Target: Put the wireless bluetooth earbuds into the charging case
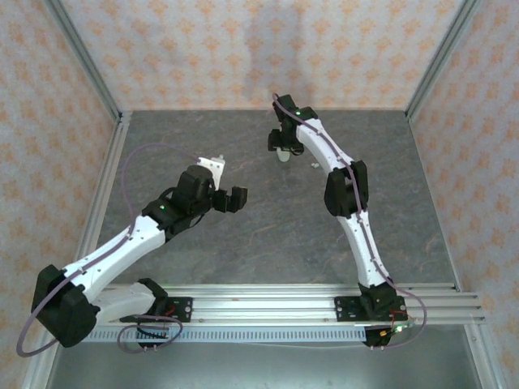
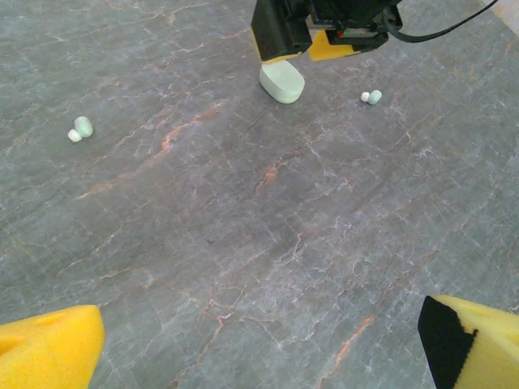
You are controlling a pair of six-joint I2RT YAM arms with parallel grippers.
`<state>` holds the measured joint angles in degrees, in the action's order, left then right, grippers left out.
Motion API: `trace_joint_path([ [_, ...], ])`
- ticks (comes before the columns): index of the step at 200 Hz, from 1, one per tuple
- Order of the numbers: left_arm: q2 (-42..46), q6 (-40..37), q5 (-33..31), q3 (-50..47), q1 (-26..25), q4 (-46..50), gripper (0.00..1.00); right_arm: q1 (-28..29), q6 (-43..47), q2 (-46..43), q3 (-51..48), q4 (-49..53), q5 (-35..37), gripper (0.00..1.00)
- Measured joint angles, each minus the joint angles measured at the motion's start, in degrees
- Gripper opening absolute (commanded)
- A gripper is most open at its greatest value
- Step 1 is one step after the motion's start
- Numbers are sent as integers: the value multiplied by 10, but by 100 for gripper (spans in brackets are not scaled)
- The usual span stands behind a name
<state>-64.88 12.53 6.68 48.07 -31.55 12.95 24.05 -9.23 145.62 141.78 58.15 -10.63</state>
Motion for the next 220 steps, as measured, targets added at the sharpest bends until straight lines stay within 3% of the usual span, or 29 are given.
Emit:
trace_joint_path([
  [60, -17, -4, 21, 0, 26, -39, 100, -1, 30, 34, 6, 1, 2, 65],
  [105, -41, -4, 24, 1, 28, -44, 100, -1, 54, 40, 6, -7, -5, 43],
  [158, -42, -4, 23, 11, 31, -31, 100, -1, 85, 39, 3, -10, -9, 31],
  [186, -26, 0, 23, 11, 35, -26, 100, -1, 113, 10, -46, -25, -17, 28],
  [220, 16, 0, 26, 7, 36, -16, 100, 6, 168, -76, -187, -33, -43, 28],
])
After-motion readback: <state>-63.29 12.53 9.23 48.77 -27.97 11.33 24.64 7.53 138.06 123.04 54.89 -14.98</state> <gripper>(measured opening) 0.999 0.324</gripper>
